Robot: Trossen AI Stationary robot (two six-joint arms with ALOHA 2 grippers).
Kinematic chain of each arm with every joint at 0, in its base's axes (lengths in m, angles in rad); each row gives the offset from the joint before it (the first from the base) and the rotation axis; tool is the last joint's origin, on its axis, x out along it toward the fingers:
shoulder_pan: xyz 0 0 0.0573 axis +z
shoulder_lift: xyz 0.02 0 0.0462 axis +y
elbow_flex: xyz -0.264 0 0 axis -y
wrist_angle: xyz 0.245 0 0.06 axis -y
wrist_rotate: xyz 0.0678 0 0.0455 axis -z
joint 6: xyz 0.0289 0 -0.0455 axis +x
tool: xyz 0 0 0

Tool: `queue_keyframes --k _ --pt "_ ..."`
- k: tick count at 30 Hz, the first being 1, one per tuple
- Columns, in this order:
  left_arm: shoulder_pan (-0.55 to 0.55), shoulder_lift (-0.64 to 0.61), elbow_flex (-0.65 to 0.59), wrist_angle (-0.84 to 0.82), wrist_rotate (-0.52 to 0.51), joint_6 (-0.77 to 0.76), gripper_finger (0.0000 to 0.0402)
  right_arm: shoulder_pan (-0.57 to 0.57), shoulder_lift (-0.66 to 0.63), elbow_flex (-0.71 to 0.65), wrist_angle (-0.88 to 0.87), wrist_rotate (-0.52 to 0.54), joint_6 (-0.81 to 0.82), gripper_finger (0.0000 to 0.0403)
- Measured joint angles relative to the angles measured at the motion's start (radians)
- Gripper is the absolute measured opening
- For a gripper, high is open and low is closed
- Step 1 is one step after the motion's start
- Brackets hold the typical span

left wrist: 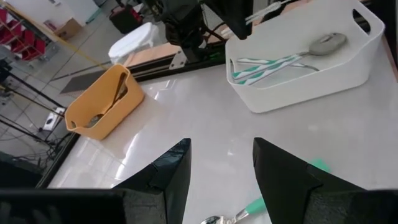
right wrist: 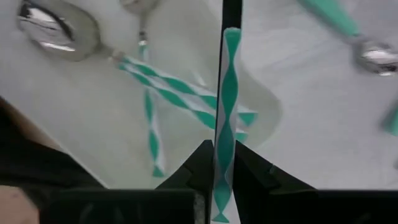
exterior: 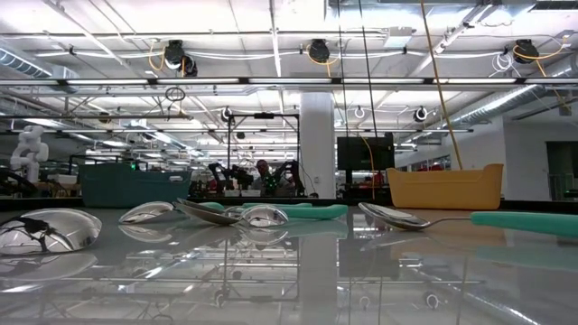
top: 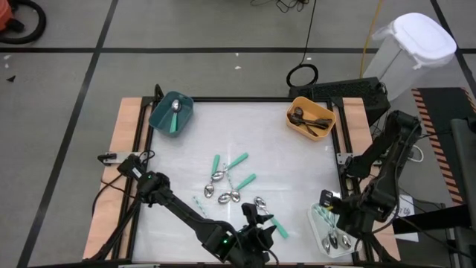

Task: Sort silverware by color (type)
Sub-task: Put the patterned green spoon into the white bin, then put the green spoon into the blue bin

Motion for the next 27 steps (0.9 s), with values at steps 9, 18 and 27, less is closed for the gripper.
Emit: queue_keyframes --k 9,18,27 --pt "0.002 0.0 0.0 -0.016 0.005 0.009 0.0172 0.0 0.157 0.0 -0.043 -0.099 -0.037 0.0042" --pt "0.002 0.0 0.0 -0.024 0.006 0.001 0.0172 0.0 0.262 0.0 -0.068 -0.104 -0.047 0.0049" --pt "0.002 0.0 0.0 -0.045 0.006 -0.017 0.0172 0.0 0.275 0.005 -0.099 -0.129 0.028 0.0087"
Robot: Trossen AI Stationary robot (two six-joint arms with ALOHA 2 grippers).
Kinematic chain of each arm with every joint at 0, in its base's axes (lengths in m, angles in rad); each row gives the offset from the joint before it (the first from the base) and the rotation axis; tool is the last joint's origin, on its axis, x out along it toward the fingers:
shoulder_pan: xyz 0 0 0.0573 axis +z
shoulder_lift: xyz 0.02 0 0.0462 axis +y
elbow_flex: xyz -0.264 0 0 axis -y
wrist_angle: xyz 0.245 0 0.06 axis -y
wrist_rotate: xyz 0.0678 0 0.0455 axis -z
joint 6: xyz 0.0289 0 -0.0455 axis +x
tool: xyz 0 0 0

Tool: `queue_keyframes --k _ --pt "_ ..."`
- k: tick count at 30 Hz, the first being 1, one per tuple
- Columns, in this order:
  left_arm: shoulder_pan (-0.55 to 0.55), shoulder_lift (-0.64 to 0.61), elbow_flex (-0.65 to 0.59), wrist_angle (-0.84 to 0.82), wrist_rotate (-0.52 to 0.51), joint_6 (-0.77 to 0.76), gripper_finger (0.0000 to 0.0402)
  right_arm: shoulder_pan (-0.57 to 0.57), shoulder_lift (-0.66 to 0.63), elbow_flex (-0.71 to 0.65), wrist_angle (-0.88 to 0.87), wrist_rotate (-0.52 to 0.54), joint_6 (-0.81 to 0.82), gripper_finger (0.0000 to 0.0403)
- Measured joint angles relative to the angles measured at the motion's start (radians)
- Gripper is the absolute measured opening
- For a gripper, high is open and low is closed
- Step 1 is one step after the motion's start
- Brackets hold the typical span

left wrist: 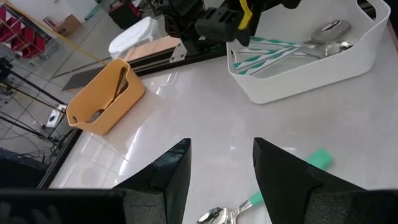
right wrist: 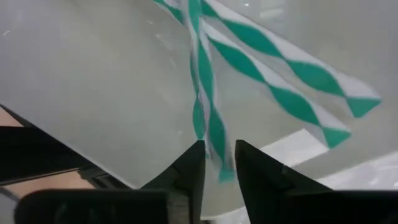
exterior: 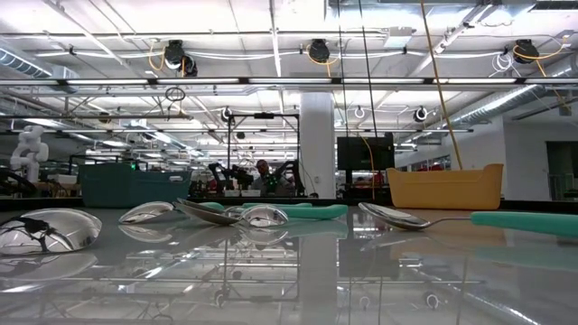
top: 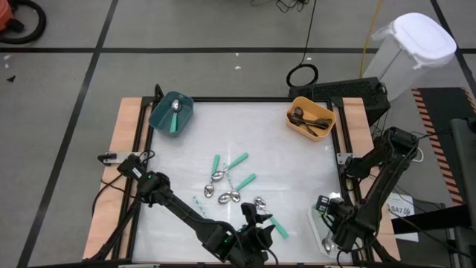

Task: Sort silverware by color (type)
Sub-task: Put the green spoon into the blue bin

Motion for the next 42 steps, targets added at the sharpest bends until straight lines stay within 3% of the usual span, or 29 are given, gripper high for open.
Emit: queue_keyframes --k 11,17,23,29,37,42 --pt "-0.006 0.0 0.0 -0.125 0.0 -0.111 0.0172 0.035 0.0 0.207 -0.093 0.013 0.271 0.0115" --pt "-0.031 0.0 0.0 -0.305 0.012 -0.235 0.0172 0.088 0.0 0.261 0.067 0.198 0.653 0.0102" --pt "-0.021 0.0 0.0 -0.352 0.173 -0.285 0.0172 0.124 0.002 0.234 0.323 0.458 0.818 0.0098" --pt "0.019 0.0 0.0 -0.297 0.296 -0.212 0.0172 0.127 0.003 0.153 0.514 0.578 0.861 0.0098" --pt "0.115 0.046 0.0 -0.12 0.569 0.087 0.0172 0.131 0.003 0.077 0.633 0.581 0.869 0.0098" --pt "0.164 0.081 -0.001 -0.099 0.636 0.174 0.0172 0.141 0.003 0.077 0.633 0.575 0.861 0.0098"
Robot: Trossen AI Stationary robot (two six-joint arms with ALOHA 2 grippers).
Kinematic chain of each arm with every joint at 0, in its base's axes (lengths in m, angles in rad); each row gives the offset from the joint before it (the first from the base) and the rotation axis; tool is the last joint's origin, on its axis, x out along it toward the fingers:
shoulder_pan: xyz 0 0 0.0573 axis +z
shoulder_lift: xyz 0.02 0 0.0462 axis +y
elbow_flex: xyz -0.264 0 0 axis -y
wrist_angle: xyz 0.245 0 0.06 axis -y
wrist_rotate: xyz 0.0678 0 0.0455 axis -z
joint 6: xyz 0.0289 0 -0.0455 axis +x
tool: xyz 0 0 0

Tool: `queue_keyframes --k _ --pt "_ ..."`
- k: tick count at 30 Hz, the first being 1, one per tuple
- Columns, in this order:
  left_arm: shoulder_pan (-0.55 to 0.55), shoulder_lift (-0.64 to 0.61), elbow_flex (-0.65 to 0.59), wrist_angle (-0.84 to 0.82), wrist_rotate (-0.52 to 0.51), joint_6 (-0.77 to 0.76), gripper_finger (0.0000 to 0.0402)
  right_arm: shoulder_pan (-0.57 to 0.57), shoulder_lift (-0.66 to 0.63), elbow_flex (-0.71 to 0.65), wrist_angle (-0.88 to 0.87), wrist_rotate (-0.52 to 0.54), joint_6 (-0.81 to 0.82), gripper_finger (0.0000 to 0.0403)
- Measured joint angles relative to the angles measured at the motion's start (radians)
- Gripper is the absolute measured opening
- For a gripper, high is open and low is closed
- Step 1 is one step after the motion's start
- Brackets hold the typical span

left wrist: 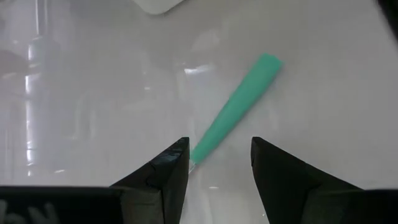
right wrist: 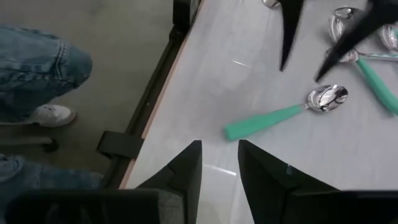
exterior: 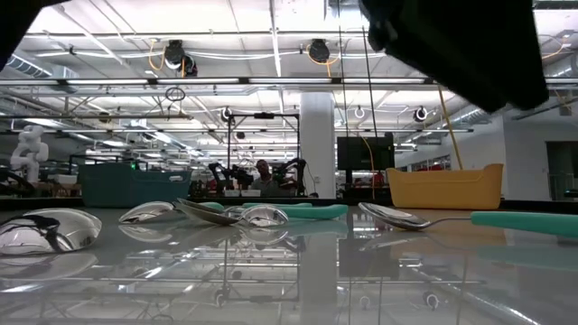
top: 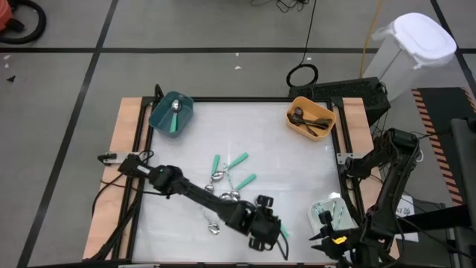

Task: Sort silverware by color (type)
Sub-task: Put the green spoon into the blue bin

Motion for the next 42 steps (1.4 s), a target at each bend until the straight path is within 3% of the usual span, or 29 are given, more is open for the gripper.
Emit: queue_keyframes --k 5,13,22,27,39,42 --pt "0.034 0.025 0.0 0.006 0.07 0.068 0.0172 0.026 0.0 0.0 -0.042 0.011 -0.023 0.0098" --pt "0.068 0.065 0.0 0.013 0.094 0.203 0.0172 0.036 0.0 0.0 -0.128 0.096 -0.054 0.0098" --pt "0.117 0.111 0.001 0.029 0.209 0.248 0.0172 0.036 0.0 0.0 -0.168 0.141 -0.086 0.0098" --pt "0.121 0.116 0.002 0.03 0.202 0.269 0.017 0.035 0.0 0.0 -0.173 0.148 -0.109 0.0098" --pt "0.146 0.128 0.004 0.03 0.229 0.268 0.0038 0.031 0.0 0.0 -0.228 0.356 -0.189 0.0098" --pt "0.147 0.128 0.004 0.03 0.228 0.281 0.0026 0.019 0.0 0.0 -0.263 0.413 -0.187 0.0098"
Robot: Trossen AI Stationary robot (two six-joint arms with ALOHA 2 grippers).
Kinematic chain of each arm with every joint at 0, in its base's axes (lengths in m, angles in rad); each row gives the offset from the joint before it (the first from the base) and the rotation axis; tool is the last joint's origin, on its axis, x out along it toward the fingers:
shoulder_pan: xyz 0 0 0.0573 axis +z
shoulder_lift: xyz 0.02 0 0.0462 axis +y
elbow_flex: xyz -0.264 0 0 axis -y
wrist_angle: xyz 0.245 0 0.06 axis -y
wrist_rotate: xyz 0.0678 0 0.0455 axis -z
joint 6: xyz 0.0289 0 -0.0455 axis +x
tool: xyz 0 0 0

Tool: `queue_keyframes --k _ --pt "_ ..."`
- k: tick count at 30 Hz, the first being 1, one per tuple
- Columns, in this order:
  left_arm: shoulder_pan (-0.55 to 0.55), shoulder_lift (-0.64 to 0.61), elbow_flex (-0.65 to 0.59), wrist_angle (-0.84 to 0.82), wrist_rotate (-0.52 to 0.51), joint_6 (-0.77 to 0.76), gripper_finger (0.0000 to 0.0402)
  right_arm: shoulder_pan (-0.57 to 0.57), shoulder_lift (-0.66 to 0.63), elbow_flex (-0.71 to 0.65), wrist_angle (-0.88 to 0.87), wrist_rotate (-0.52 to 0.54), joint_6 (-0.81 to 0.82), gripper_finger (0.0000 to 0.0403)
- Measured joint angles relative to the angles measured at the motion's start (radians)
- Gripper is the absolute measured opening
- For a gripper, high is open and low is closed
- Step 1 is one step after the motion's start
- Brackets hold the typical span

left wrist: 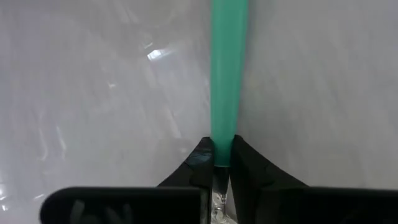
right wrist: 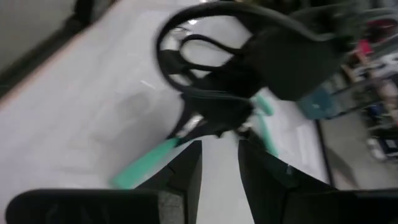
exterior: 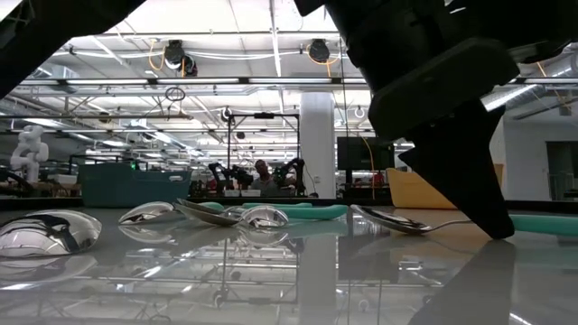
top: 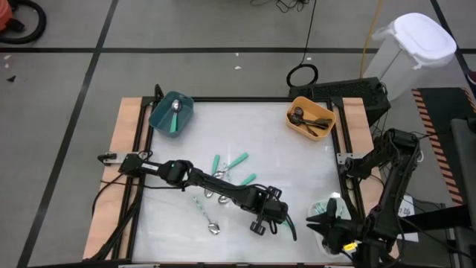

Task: Sort silverware by color (type)
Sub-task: Put the green spoon into the blue bin

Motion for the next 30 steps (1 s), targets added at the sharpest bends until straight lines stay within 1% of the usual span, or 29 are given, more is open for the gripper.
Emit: queue_keyframes --k 4,9,11,13,18,24,30 --pt "0.002 -0.004 -0.001 0.0 0.0 0.018 0.0026 -0.03 -0.002 0.0 -0.024 0.068 0.007 0.0098" --pt "0.013 -0.015 0.004 -0.036 0.001 0.049 0.0026 -0.078 -0.044 0.0 -0.034 0.066 -0.019 0.0098" --pt "0.023 -0.023 0.004 -0.045 0.024 0.056 0.0026 -0.088 -0.072 0.0 -0.044 0.065 -0.024 0.0098" --pt "0.032 -0.043 0.002 -0.085 0.022 0.055 0.0026 -0.095 -0.099 0.0 -0.051 0.065 -0.024 0.0098" --pt "0.051 -0.103 0.003 -0.111 0.029 0.065 0.0026 -0.097 -0.157 0.0 -0.072 0.065 -0.024 0.0098" --pt "0.082 -0.157 0.005 -0.158 0.035 0.075 0.0026 -0.097 -0.172 0.0 -0.095 0.065 -0.02 0.0098" --pt "0.143 -0.177 0.005 -0.272 0.038 0.054 0.0026 -0.097 -0.171 0.0 -0.106 0.064 -0.017 0.0098"
